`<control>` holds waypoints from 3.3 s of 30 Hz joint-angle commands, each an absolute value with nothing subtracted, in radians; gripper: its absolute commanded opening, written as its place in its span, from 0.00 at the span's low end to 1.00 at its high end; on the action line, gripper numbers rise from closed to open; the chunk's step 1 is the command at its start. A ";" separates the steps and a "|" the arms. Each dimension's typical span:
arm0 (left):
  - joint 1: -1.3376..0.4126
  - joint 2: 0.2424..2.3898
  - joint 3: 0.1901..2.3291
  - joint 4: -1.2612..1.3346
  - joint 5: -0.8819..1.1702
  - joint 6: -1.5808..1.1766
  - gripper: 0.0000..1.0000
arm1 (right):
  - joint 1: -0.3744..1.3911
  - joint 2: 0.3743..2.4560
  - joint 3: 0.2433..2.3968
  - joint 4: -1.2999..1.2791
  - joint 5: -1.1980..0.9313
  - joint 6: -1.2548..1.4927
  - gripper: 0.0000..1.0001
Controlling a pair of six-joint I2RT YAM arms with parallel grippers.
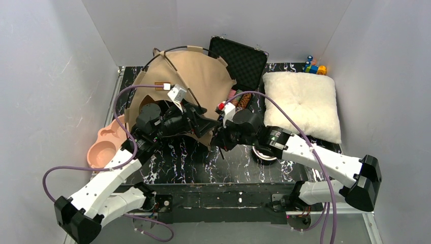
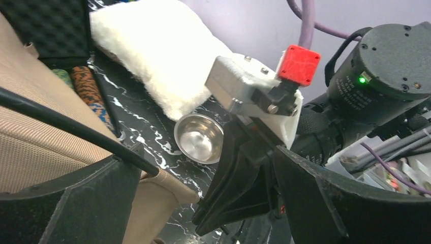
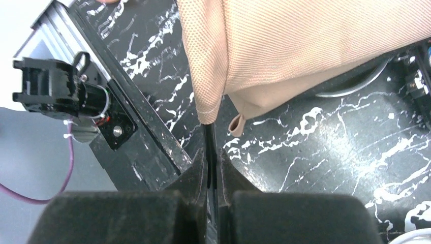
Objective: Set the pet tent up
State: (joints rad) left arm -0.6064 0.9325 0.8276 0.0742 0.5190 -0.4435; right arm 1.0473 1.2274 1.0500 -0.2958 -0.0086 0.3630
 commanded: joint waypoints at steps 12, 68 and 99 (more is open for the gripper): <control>-0.662 0.749 0.978 -0.489 0.162 -0.246 0.98 | 1.011 1.107 1.080 0.002 0.224 0.468 0.01; -0.608 0.772 0.503 0.162 -0.138 -0.950 0.63 | 1.011 1.090 1.050 0.041 0.144 0.592 0.01; -0.609 0.694 0.343 0.269 -0.010 -0.909 0.00 | 1.009 1.227 1.035 0.392 0.350 0.522 0.01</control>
